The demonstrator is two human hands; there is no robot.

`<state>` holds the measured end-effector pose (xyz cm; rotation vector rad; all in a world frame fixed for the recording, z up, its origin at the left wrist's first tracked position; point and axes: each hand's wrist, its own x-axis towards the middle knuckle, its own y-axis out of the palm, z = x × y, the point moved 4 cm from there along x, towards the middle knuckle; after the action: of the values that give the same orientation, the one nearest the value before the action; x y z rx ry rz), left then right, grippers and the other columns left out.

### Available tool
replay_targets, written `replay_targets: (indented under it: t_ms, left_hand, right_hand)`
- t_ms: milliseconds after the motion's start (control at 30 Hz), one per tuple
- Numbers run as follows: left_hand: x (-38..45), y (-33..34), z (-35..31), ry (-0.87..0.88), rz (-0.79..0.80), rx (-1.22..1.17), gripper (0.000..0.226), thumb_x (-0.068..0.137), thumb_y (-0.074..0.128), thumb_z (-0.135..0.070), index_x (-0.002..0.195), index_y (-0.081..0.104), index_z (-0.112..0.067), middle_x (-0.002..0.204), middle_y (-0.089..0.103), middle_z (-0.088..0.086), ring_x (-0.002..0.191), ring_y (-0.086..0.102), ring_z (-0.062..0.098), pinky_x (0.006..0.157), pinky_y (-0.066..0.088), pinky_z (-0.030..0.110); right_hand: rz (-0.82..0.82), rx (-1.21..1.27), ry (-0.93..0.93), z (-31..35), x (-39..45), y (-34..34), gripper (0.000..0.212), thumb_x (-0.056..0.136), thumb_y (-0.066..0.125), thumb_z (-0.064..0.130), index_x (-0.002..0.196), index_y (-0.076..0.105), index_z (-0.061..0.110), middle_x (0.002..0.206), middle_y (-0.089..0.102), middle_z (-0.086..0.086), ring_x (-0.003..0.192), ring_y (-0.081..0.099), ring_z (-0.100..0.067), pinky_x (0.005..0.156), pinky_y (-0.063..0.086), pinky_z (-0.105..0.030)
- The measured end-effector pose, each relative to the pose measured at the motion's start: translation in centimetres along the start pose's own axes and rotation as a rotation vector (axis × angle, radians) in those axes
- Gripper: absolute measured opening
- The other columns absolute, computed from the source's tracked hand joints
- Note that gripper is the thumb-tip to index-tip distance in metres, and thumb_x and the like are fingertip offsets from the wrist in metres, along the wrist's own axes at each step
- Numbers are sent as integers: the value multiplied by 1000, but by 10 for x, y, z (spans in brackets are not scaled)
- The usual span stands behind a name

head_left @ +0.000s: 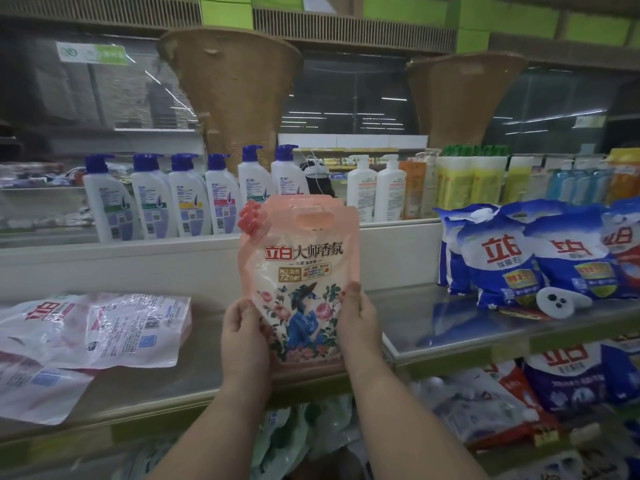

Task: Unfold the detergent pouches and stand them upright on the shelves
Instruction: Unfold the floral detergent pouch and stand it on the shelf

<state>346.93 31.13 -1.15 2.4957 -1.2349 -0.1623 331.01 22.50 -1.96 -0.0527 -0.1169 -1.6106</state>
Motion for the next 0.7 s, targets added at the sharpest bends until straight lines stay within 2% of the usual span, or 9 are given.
replay_targets:
  t_ms: [100,200,267,367,500,700]
  left_hand:
    - [0,0,1,-13,5,-14,25,110,45,-42,102,64,-30,98,78,4,89,79,24,80,64,55]
    - [-1,1,0,-10,20,-21,24,110,45,-41,103,64,-27,95,78,3,85,80,23,77,65,51]
    - [-3,1,0,7,17,-17,25,110,44,-42,103,63,-26,91,78,1,83,80,21,76,65,49]
    - [-5,3,-2,26,-17,-23,26,111,43,-41,103,62,-25,97,76,6,89,78,27,79,65,53]
    - [-10,3,-4,56,-71,-13,26,110,43,-42,102,61,-25,105,74,12,98,75,32,85,63,57]
    - [-14,5,-7,38,-92,-24,25,110,46,-41,101,62,-24,105,74,14,101,74,37,88,60,62]
  right_hand:
    - [1,0,0,3,0,0,52,98,30,77,100,64,38,100,76,10,98,70,-16,78,58,-36]
    - [-2,10,0,5,-1,-1,52,96,30,78,99,64,37,100,74,10,96,69,-15,73,55,-32]
    - [9,14,3,6,-1,-1,58,91,30,82,98,65,36,98,76,10,95,71,-16,76,59,-36]
    - [23,13,7,7,-1,0,60,88,29,83,98,65,36,97,76,9,94,71,-16,77,60,-37]
    - [35,30,29,6,2,0,67,81,29,89,101,67,37,99,78,7,97,74,-21,87,63,-48]
    - [55,68,62,8,0,0,68,78,30,90,100,66,37,98,78,6,95,74,-23,86,63,-48]
